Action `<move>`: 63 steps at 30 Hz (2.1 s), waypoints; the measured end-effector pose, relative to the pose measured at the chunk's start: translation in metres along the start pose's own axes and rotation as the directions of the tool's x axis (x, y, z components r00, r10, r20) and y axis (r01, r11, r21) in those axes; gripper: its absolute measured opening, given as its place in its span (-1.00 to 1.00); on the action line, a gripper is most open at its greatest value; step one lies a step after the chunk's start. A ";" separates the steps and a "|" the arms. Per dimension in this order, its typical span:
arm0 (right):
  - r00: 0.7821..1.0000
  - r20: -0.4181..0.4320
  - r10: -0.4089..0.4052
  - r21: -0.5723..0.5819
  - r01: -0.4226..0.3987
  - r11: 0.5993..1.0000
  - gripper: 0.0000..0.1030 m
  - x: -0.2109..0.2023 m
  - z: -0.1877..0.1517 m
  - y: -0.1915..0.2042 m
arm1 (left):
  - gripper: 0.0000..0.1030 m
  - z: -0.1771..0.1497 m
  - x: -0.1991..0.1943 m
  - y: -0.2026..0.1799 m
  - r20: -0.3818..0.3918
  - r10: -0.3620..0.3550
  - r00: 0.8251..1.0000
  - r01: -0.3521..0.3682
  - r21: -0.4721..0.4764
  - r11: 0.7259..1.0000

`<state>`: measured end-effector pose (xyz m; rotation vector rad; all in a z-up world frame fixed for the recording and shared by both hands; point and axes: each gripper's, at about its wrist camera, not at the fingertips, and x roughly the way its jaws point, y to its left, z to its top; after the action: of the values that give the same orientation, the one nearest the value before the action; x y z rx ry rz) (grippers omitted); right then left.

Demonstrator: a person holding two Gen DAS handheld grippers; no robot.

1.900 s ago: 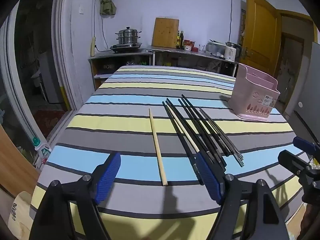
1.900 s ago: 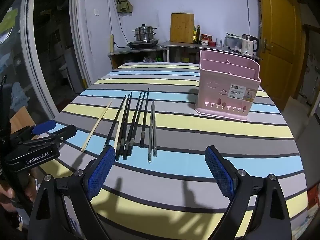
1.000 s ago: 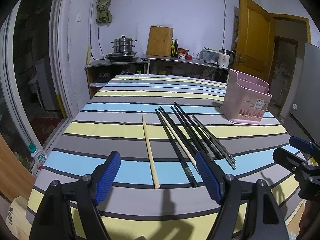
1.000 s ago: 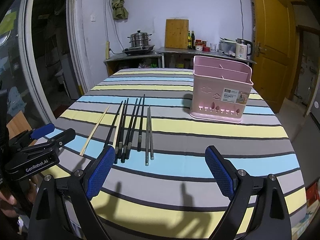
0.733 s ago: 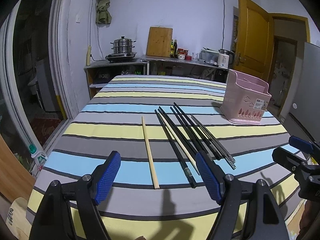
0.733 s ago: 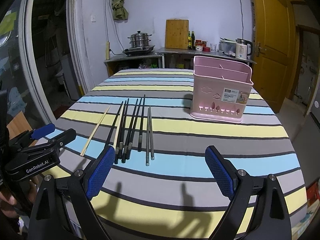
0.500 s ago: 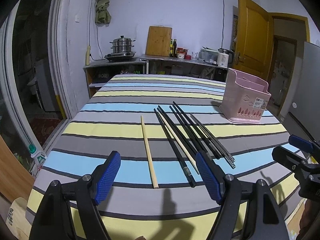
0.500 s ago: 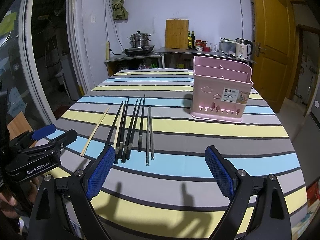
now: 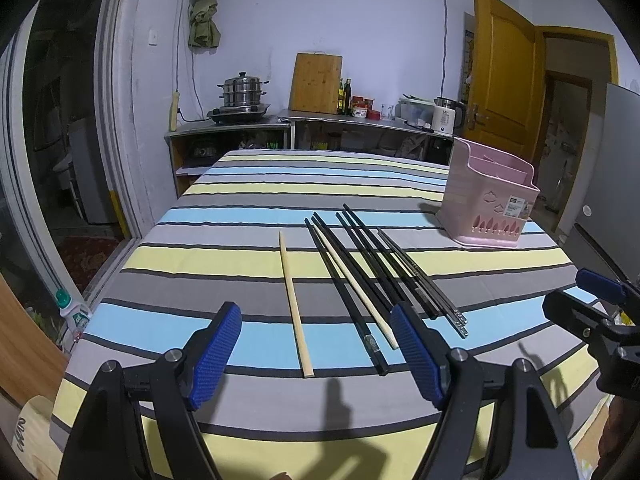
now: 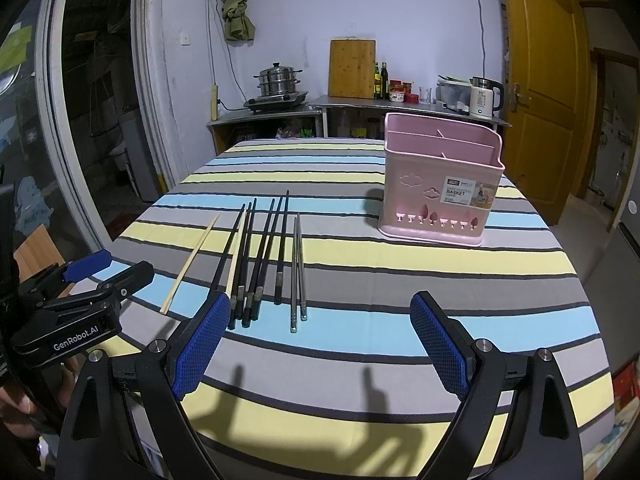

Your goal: Organize utensils

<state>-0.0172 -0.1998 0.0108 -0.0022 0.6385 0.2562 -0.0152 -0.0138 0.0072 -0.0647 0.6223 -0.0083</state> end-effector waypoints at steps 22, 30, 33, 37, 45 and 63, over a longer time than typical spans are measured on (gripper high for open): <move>1.000 -0.002 0.002 -0.001 -0.002 1.000 0.78 -0.001 0.000 0.000 | 0.51 -0.001 0.002 -0.001 -0.011 -0.031 0.999 0.030 -0.010 0.999; 1.000 -0.004 0.002 -0.003 -0.002 1.000 0.78 -0.001 -0.001 0.001 | 0.51 -0.002 0.004 0.000 -0.018 -0.036 0.999 0.035 -0.013 0.999; 1.000 -0.007 0.003 -0.006 -0.003 1.000 0.78 0.000 -0.001 0.003 | 0.51 -0.003 0.006 0.000 -0.024 -0.031 0.999 0.030 -0.009 0.999; 1.000 -0.014 0.004 -0.013 -0.005 1.000 0.78 0.004 -0.001 0.003 | 0.51 -0.003 0.012 0.001 -0.034 -0.024 0.999 0.024 -0.008 1.000; 1.000 -0.028 0.010 -0.037 -0.011 0.999 0.78 0.018 0.005 0.005 | 0.51 0.001 0.032 0.010 -0.069 -0.037 0.997 0.036 -0.024 0.999; 0.978 -0.190 0.082 -0.063 -0.096 0.993 -0.26 0.121 0.039 0.010 | -0.36 0.030 0.127 0.047 -0.264 -0.091 0.960 0.060 -0.123 0.991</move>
<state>0.0973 -0.1580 -0.0282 -0.0676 0.8175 0.3683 0.1048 0.0313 -0.0449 -0.2008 0.8922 -0.0561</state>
